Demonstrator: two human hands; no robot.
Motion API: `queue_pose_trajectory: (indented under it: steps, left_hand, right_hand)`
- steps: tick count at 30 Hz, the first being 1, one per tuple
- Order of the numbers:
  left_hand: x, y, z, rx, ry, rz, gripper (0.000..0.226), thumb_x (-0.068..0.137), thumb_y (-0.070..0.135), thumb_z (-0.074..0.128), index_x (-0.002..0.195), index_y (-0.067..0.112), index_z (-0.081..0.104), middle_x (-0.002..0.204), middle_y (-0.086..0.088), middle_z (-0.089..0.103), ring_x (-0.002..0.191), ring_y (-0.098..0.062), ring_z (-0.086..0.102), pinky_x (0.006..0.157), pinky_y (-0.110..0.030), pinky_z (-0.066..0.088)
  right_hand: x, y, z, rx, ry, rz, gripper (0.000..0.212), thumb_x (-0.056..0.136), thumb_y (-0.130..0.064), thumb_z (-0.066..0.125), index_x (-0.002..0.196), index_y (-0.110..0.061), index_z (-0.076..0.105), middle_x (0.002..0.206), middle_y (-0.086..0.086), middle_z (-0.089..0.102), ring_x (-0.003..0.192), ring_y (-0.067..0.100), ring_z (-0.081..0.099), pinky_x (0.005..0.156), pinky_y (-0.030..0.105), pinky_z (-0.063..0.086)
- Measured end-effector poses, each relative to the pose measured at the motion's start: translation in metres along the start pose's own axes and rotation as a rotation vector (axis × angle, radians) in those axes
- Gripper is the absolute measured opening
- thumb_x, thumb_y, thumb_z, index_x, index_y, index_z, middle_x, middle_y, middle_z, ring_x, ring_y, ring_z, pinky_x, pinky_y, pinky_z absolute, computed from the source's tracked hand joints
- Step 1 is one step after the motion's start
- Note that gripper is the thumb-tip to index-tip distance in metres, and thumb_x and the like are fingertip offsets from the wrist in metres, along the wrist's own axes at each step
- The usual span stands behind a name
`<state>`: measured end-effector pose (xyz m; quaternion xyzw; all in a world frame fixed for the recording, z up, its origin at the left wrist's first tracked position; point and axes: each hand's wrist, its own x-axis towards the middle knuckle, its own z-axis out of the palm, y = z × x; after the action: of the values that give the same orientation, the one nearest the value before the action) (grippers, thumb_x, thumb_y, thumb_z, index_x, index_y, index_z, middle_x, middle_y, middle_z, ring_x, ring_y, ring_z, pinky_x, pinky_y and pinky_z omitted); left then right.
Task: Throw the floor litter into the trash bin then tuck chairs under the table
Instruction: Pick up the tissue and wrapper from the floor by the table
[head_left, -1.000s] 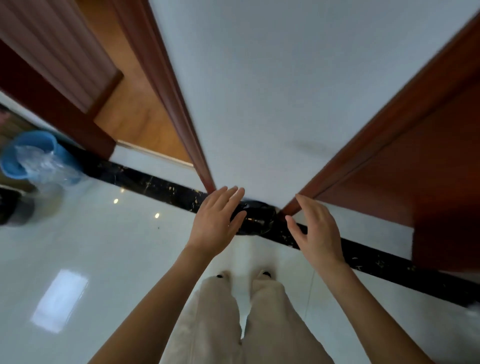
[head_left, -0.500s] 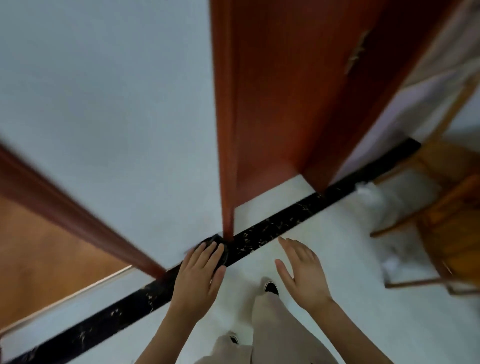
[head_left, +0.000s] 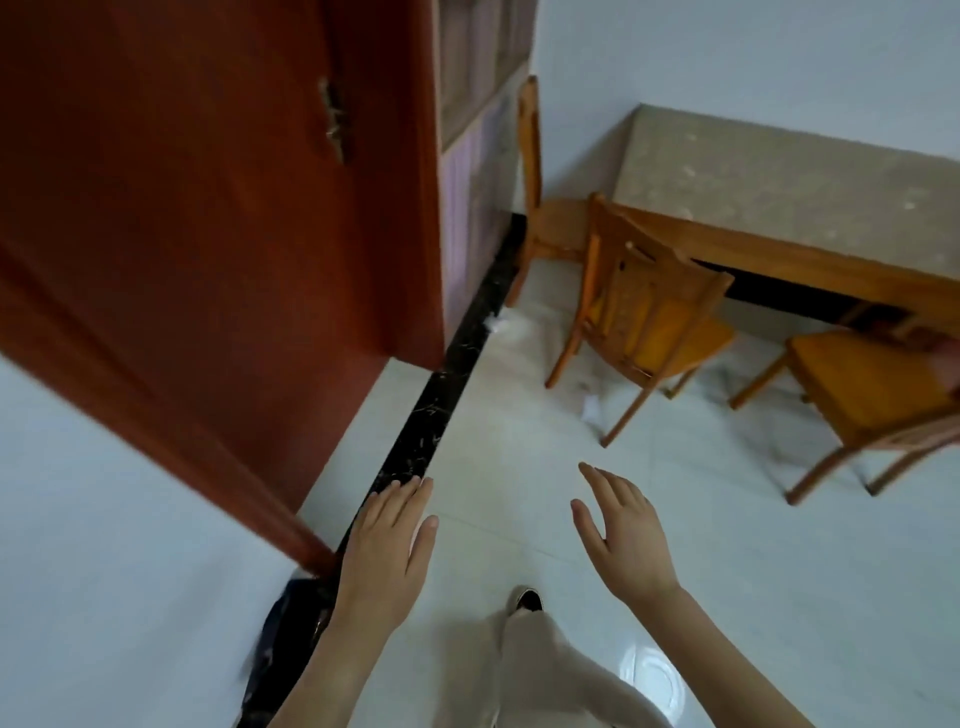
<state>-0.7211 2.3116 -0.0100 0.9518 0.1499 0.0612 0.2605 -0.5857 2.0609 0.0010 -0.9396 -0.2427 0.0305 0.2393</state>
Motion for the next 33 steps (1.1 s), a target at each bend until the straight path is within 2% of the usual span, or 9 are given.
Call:
queue_pose_trajectory:
  steps: [5, 8, 17, 21, 25, 29, 33]
  left_hand:
    - [0.069, 0.015, 0.027, 0.011, -0.113, 0.104, 0.058, 0.098, 0.048, 0.018, 0.144, 0.020, 0.041, 0.147, 0.005, 0.043, 0.139, -0.012, 0.033, 0.116, -0.040, 0.024]
    - [0.122, 0.019, 0.043, 0.019, -0.160, 0.124, 0.060, 0.097, 0.050, 0.016, 0.145, 0.022, 0.039, 0.149, 0.006, 0.041, 0.140, -0.011, 0.030, 0.117, -0.037, 0.021]
    - [0.312, 0.054, 0.061, 0.041, -0.180, 0.161, 0.061, 0.096, 0.050, 0.017, 0.145, 0.021, 0.039, 0.148, 0.004, 0.042, 0.140, -0.013, 0.031, 0.118, -0.032, 0.014]
    - [0.384, 0.062, 0.060, 0.057, -0.198, 0.205, 0.062, 0.095, 0.049, 0.018, 0.145, 0.018, 0.040, 0.147, 0.001, 0.044, 0.139, -0.017, 0.033, 0.117, -0.031, 0.014]
    - [0.457, 0.055, 0.067, 0.076, -0.240, 0.252, 0.064, 0.095, 0.050, 0.018, 0.143, 0.016, 0.042, 0.146, 0.000, 0.045, 0.138, -0.018, 0.034, 0.116, -0.030, 0.013]
    - [0.537, 0.033, 0.087, 0.116, -0.319, 0.333, 0.060, 0.096, 0.047, 0.024, 0.142, 0.015, 0.043, 0.145, -0.001, 0.046, 0.137, -0.020, 0.037, 0.117, -0.034, 0.017]
    - [0.623, -0.002, 0.118, 0.176, -0.422, 0.445, 0.055, 0.097, 0.043, 0.030, 0.142, 0.015, 0.044, 0.144, -0.003, 0.048, 0.136, -0.022, 0.039, 0.117, -0.037, 0.019]
  right_hand:
    - [0.027, 0.037, -0.002, 0.013, 0.028, 0.146, 0.049, 0.100, -0.039, 0.044, 0.143, -0.016, 0.048, 0.139, 0.001, 0.056, 0.128, 0.021, 0.050, 0.106, 0.037, 0.040]
    - [0.068, 0.057, -0.001, 0.018, 0.017, 0.207, 0.052, 0.100, -0.043, 0.041, 0.144, -0.017, 0.047, 0.140, 0.001, 0.055, 0.129, 0.021, 0.049, 0.106, 0.037, 0.040]
    - [0.234, 0.115, -0.021, 0.017, 0.017, 0.256, 0.056, 0.098, -0.048, 0.036, 0.143, -0.017, 0.047, 0.141, 0.004, 0.055, 0.128, 0.025, 0.051, 0.105, 0.041, 0.042]
    - [0.294, 0.130, -0.025, 0.020, 0.039, 0.284, 0.051, 0.099, -0.041, 0.045, 0.142, -0.015, 0.049, 0.140, 0.006, 0.056, 0.126, 0.026, 0.053, 0.104, 0.042, 0.044]
    - [0.350, 0.142, -0.010, 0.033, 0.031, 0.320, 0.048, 0.098, -0.037, 0.050, 0.141, -0.014, 0.050, 0.139, 0.005, 0.057, 0.126, 0.025, 0.053, 0.104, 0.041, 0.044]
    - [0.407, 0.154, 0.019, 0.014, 0.046, 0.383, 0.048, 0.097, -0.035, 0.052, 0.139, -0.012, 0.052, 0.136, 0.007, 0.059, 0.125, 0.026, 0.054, 0.103, 0.041, 0.044]
    - [0.470, 0.164, 0.059, -0.034, 0.045, 0.447, 0.048, 0.096, -0.032, 0.056, 0.137, -0.008, 0.053, 0.133, 0.011, 0.060, 0.124, 0.031, 0.055, 0.102, 0.048, 0.045]
